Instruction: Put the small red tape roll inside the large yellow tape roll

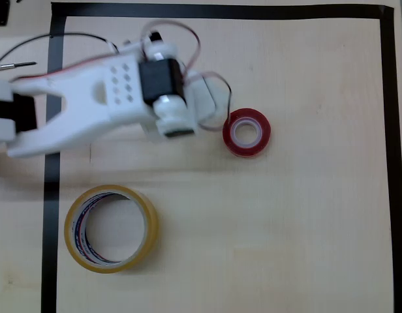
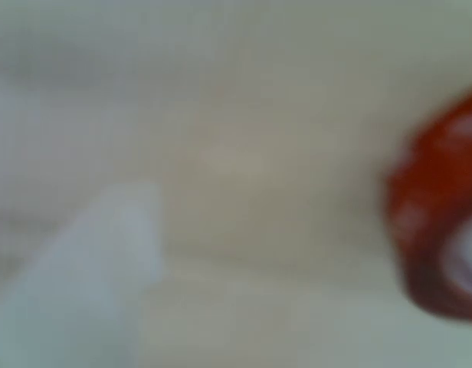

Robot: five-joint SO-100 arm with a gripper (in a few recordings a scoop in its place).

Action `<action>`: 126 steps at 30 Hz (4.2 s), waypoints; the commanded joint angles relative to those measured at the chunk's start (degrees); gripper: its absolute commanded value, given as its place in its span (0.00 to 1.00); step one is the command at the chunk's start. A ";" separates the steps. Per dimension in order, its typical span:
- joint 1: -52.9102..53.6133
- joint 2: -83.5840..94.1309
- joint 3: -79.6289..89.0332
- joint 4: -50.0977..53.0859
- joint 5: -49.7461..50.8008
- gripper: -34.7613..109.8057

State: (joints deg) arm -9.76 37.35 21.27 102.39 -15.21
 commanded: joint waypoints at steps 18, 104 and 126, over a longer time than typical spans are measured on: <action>2.99 -13.71 -23.38 1.14 -2.20 0.47; 28.12 72.69 78.66 -17.93 -7.38 0.24; 31.46 75.67 90.53 -26.63 -9.05 0.36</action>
State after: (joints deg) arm 20.48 109.42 111.80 75.76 -23.12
